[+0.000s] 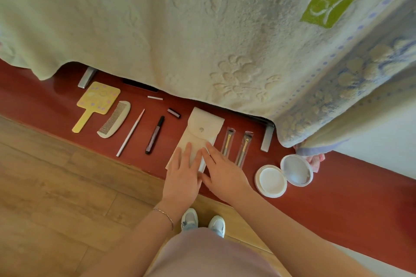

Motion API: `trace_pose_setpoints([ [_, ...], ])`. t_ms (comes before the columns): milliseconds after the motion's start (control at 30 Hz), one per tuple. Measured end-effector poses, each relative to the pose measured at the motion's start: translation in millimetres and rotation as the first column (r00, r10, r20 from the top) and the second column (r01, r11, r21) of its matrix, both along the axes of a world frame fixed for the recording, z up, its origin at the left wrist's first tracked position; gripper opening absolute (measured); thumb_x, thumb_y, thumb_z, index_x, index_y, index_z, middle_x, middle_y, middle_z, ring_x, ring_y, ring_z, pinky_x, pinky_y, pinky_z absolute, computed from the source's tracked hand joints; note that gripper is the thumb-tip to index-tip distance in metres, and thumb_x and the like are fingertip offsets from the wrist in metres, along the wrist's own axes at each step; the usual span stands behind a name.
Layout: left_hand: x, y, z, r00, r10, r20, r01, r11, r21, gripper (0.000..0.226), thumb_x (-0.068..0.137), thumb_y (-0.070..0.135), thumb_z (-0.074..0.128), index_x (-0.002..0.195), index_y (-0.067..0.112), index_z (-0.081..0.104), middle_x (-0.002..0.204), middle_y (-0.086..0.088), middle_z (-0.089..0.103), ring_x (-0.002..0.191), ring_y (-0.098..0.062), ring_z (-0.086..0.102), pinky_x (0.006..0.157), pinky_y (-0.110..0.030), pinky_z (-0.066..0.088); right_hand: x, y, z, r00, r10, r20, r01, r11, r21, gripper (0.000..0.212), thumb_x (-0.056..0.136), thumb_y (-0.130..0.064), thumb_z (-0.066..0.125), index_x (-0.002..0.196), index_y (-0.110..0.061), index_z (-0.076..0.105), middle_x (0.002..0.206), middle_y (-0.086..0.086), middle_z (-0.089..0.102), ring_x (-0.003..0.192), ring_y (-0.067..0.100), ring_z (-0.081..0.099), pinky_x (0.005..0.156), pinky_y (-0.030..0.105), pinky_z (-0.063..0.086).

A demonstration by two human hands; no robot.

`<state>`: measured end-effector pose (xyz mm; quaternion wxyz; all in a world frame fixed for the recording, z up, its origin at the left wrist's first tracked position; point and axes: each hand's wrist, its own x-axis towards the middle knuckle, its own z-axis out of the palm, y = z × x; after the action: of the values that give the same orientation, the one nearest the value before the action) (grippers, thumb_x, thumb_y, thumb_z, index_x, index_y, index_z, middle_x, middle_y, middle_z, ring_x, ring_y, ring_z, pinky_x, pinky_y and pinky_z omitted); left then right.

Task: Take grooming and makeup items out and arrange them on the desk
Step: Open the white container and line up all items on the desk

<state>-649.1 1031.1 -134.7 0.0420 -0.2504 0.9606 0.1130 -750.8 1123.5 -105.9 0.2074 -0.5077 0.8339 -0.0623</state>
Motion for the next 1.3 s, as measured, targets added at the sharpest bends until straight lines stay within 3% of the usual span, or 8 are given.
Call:
trace_pose_setpoints([
  [300,0,0,0,0.999,0.004,-0.042,0.0,0.997,0.076,0.076,0.071,0.028,0.077,0.136,0.013,0.041,0.14,-0.019,0.043,0.125,-0.042,0.044,0.091,-0.052,0.049,-5,4,0,1.0,-0.018,0.02,0.018,1.0,0.001,0.063,0.097,-0.048,0.029,0.149,-0.021,0.008,0.159,-0.003,-0.001,0.144,0.014,0.012,0.11,0.031,0.031],
  [400,4,-1,8,0.996,-0.018,-0.086,0.027,0.995,0.097,0.068,0.088,0.03,0.056,0.146,0.013,0.023,0.153,-0.012,0.022,0.141,-0.033,0.018,0.11,-0.044,0.026,-5,6,7,0.999,-0.027,0.041,0.028,0.999,-0.018,0.063,0.097,-0.05,0.027,0.15,-0.022,0.006,0.159,-0.003,0.001,0.144,0.014,0.01,0.112,0.03,0.026],
  [467,6,-7,18,0.99,0.037,-0.135,-0.023,0.995,0.102,0.064,0.092,0.03,0.048,0.147,0.014,0.019,0.155,-0.007,0.017,0.143,-0.026,0.011,0.112,-0.035,0.015,-7,2,12,0.999,-0.015,0.031,0.016,0.999,-0.035,0.063,0.097,-0.051,0.025,0.15,-0.023,0.006,0.158,-0.003,0.004,0.144,0.014,0.01,0.113,0.03,0.023],
  [600,14,-37,25,0.975,0.08,-0.207,-0.069,0.996,0.06,0.049,0.086,0.016,0.06,0.132,0.008,0.048,0.139,-0.013,0.047,0.128,-0.031,0.043,0.103,-0.038,0.035,-8,-19,16,1.0,-0.028,-0.007,0.027,0.998,-0.051,0.059,0.098,-0.048,0.026,0.149,-0.021,0.015,0.157,-0.002,0.016,0.142,0.015,0.02,0.112,0.03,0.024],
  [733,14,-78,23,0.974,0.114,-0.195,-0.106,0.993,0.053,0.04,0.082,0.013,0.067,0.12,0.005,0.06,0.124,-0.017,0.057,0.11,-0.034,0.054,0.089,-0.044,0.051,-14,-52,21,0.996,-0.068,-0.053,0.062,0.993,-0.103,0.051,0.098,-0.04,0.034,0.144,-0.016,0.033,0.147,0.002,0.04,0.133,0.017,0.037,0.106,0.032,0.035],
  [1000,13,-141,19,0.987,-0.022,-0.159,0.051,0.981,0.185,0.038,0.09,0.024,0.055,0.128,0.019,0.055,0.118,-0.005,0.051,0.103,-0.02,0.055,0.082,-0.029,0.048,-29,-132,24,0.955,-0.295,-0.014,0.292,0.952,-0.092,0.039,0.097,-0.031,0.043,0.134,-0.02,0.049,0.132,0.002,0.054,0.121,0.02,0.048,0.095,0.032,0.041],
  [1133,15,-158,15,0.987,-0.137,-0.084,0.153,0.961,0.229,0.041,0.094,0.029,0.049,0.134,0.025,0.046,0.123,-0.001,0.048,0.103,-0.016,0.056,0.08,-0.026,0.048,-30,-158,18,0.929,-0.361,-0.08,0.36,0.933,-0.03,0.035,0.096,-0.035,0.044,0.123,-0.018,0.058,0.122,0.003,0.059,0.113,0.023,0.053,0.09,0.037,0.045],
  [1300,14,-163,14,0.967,-0.231,-0.108,0.251,0.936,0.248,0.041,0.094,0.028,0.048,0.135,0.025,0.044,0.124,0.001,0.047,0.093,-0.014,0.061,0.077,-0.02,0.047,-31,-168,15,0.914,-0.372,-0.165,0.374,0.927,-0.02,0.031,0.094,-0.027,0.046,0.122,-0.018,0.057,0.115,0.005,0.063,0.111,0.025,0.051,0.088,0.037,0.043],
])
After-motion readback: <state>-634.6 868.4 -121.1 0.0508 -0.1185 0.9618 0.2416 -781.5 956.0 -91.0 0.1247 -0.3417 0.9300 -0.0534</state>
